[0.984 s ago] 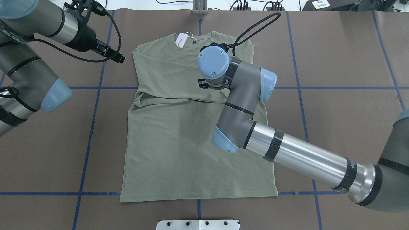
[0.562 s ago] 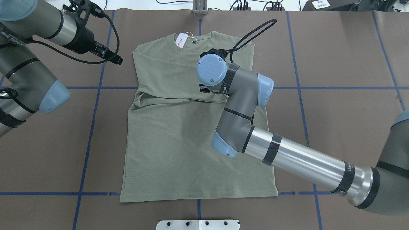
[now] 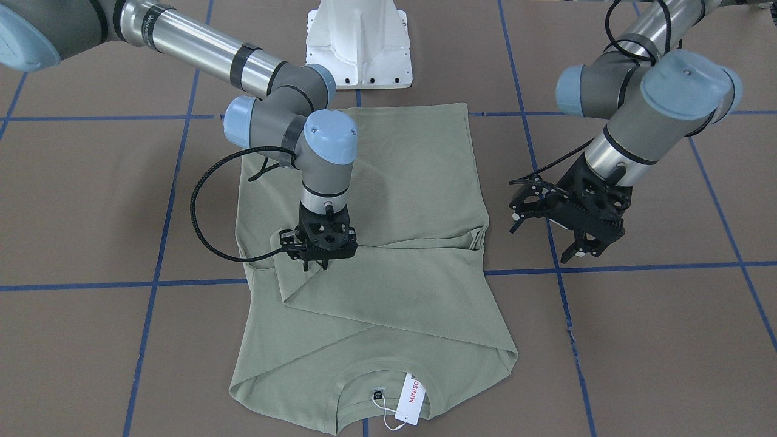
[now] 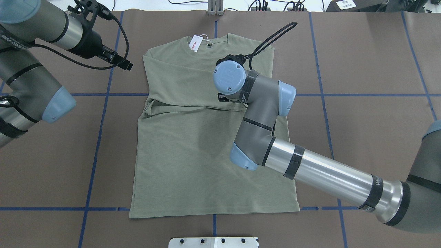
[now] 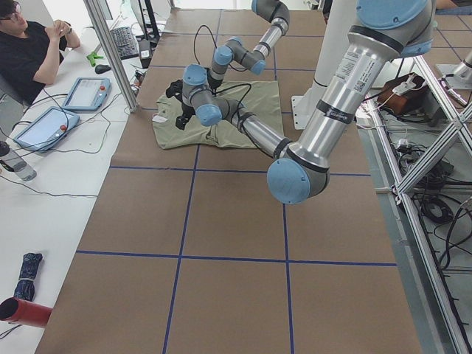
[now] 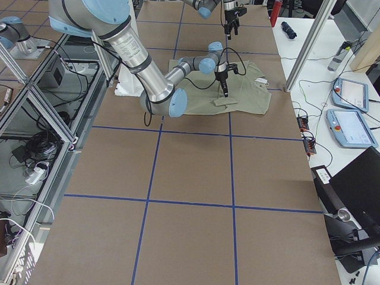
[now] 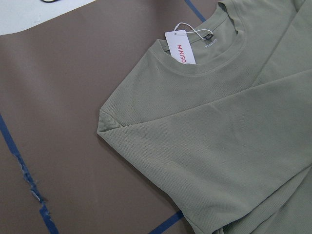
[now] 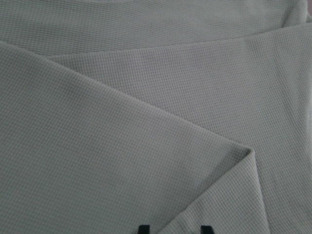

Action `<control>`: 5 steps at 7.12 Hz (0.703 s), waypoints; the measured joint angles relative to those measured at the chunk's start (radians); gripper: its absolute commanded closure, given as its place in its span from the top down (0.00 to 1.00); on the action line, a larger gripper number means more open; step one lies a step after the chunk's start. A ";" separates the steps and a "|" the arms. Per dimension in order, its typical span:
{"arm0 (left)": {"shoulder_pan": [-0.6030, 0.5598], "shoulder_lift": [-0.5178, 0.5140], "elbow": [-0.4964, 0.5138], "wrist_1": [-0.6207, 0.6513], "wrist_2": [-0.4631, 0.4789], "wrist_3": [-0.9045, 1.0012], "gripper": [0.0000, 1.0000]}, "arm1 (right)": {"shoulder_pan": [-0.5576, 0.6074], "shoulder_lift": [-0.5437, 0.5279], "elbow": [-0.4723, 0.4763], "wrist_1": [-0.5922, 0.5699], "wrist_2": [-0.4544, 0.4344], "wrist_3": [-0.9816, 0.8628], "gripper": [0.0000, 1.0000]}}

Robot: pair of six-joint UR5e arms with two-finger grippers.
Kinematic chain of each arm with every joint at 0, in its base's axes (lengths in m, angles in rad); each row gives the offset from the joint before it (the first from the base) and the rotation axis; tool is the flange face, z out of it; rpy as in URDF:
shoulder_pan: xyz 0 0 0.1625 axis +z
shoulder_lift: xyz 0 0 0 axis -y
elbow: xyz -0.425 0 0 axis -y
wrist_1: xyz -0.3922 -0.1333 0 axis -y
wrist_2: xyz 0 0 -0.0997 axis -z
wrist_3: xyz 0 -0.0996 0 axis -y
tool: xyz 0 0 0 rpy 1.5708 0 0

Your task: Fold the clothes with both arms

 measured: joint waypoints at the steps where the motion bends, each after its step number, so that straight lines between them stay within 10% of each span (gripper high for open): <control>1: 0.000 0.000 0.000 0.000 0.000 0.000 1.00 | 0.000 0.000 0.000 0.000 0.000 0.000 0.00; 5: 0.001 -0.001 -0.003 0.000 0.000 -0.006 1.00 | 0.051 -0.032 0.043 -0.001 0.011 -0.044 0.00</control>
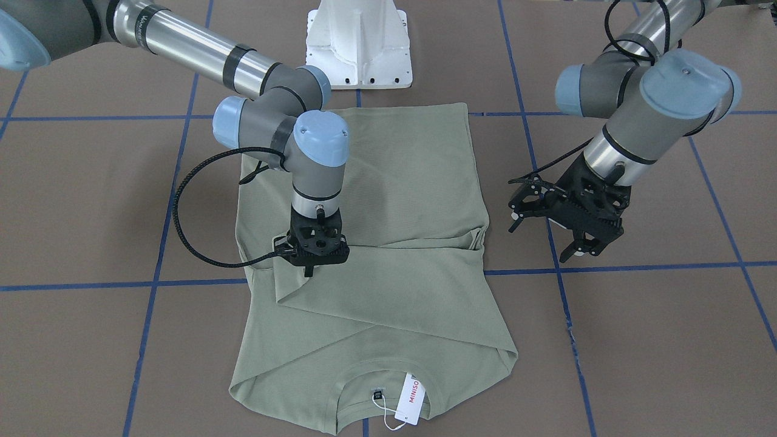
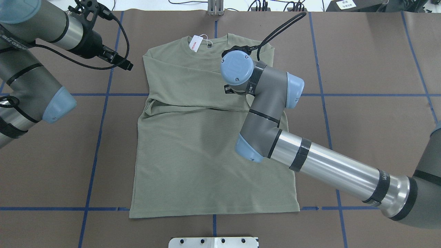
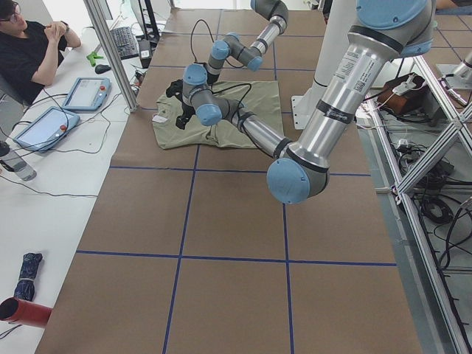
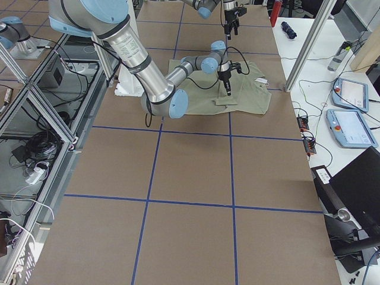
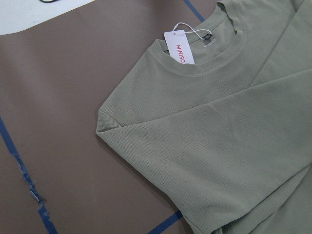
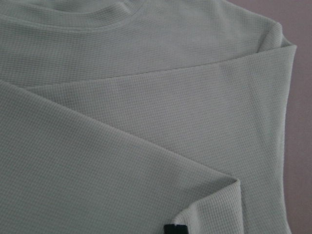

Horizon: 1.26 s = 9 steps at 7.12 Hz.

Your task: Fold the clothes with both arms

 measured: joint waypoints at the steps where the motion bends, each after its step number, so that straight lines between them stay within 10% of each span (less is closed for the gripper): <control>1: 0.001 0.000 -0.003 0.000 0.001 -0.013 1.00 | 0.025 -0.043 0.037 0.000 0.003 -0.049 0.00; 4: 0.002 0.000 -0.012 0.000 0.003 -0.036 1.00 | 0.081 -0.155 0.108 0.007 0.006 -0.181 0.00; 5: 0.002 0.000 -0.013 0.000 0.004 -0.040 1.00 | 0.087 -0.171 0.114 0.013 0.006 -0.198 0.22; 6: 0.002 0.000 -0.016 0.000 0.004 -0.042 1.00 | 0.089 -0.185 0.115 0.034 0.006 -0.203 0.99; 9: 0.002 0.007 -0.036 0.001 0.007 -0.083 1.00 | 0.088 -0.209 0.123 0.142 0.046 -0.155 1.00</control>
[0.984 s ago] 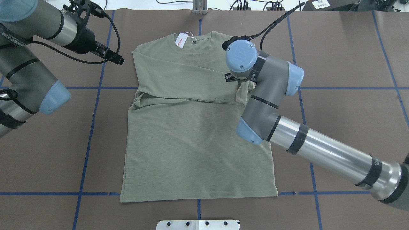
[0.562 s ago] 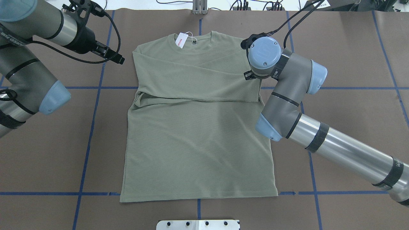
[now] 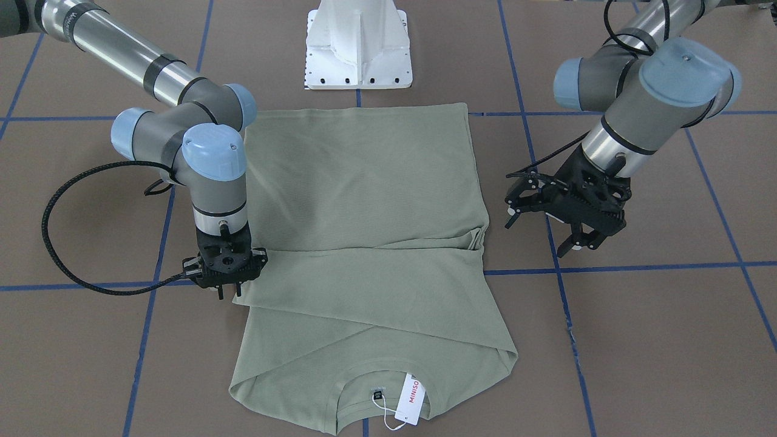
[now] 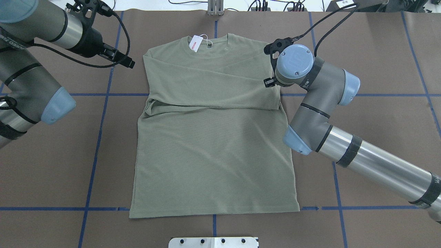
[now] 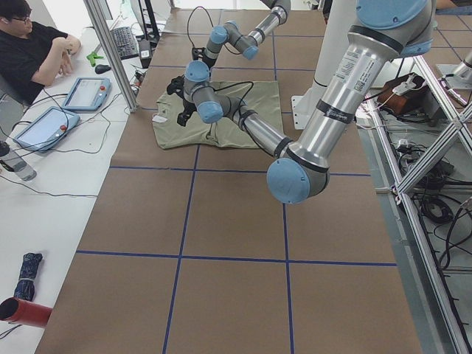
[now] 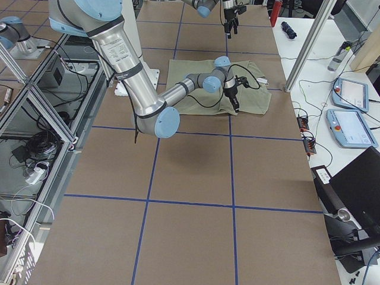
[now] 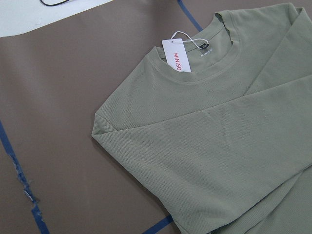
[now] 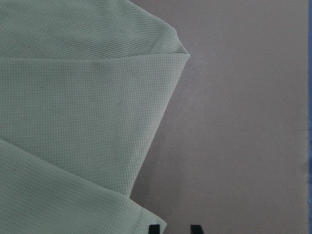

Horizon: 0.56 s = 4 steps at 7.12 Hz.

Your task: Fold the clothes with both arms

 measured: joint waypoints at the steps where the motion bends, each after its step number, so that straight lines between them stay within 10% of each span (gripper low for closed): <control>1: 0.006 0.023 -0.033 0.000 0.002 -0.062 1.00 | 0.000 -0.003 0.037 0.014 0.057 0.103 1.00; 4: 0.170 0.188 -0.265 0.002 0.131 -0.425 0.97 | -0.085 -0.169 0.349 0.022 0.097 0.480 1.00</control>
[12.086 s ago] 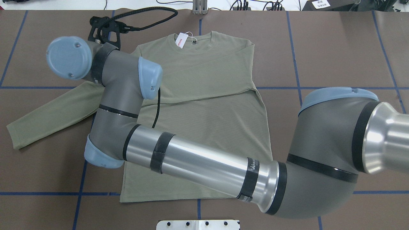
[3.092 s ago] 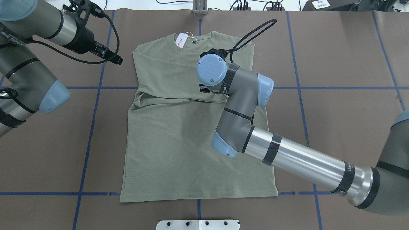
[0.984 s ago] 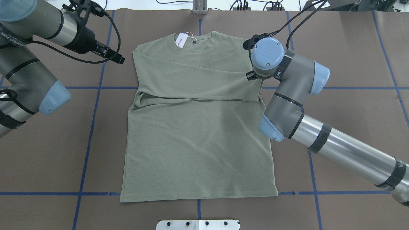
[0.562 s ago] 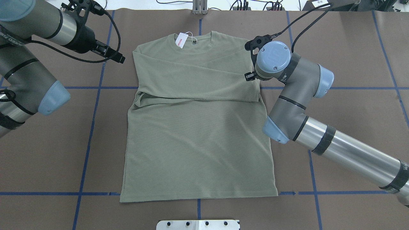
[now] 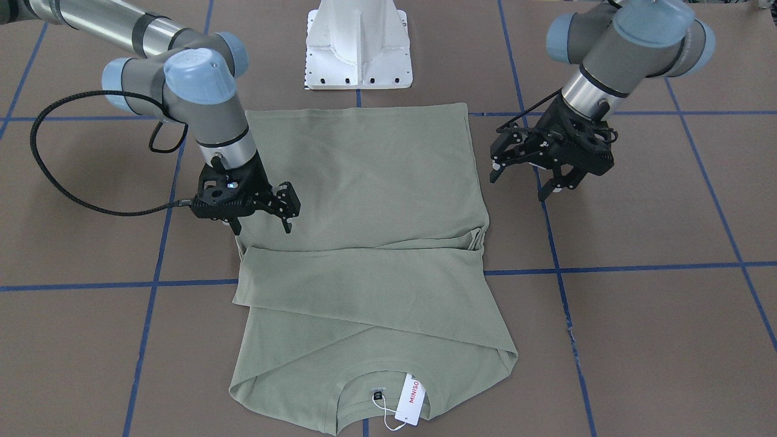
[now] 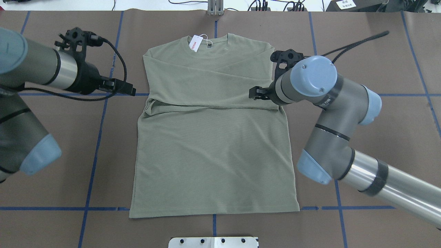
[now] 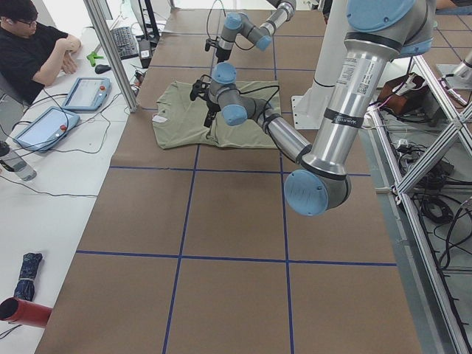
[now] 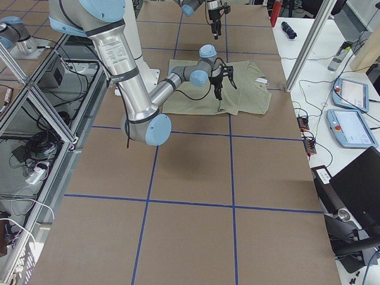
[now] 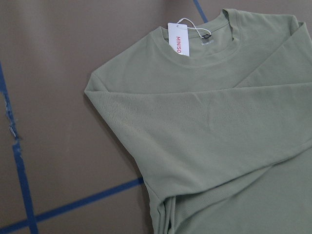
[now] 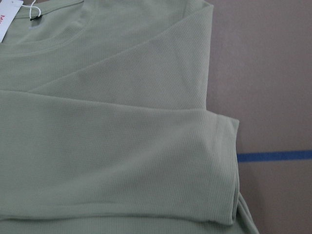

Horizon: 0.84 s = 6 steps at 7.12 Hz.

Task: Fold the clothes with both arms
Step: 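Move both grippers down to the shirt hem corners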

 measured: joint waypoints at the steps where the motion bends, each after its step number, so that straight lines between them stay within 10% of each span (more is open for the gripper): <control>1: 0.073 0.033 -0.054 -0.002 0.059 -0.119 0.88 | -0.057 -0.093 0.120 0.001 -0.026 0.109 1.00; 6: 0.526 0.216 -0.137 -0.144 0.462 -0.709 0.72 | -0.475 -0.451 0.495 0.003 -0.396 0.534 0.99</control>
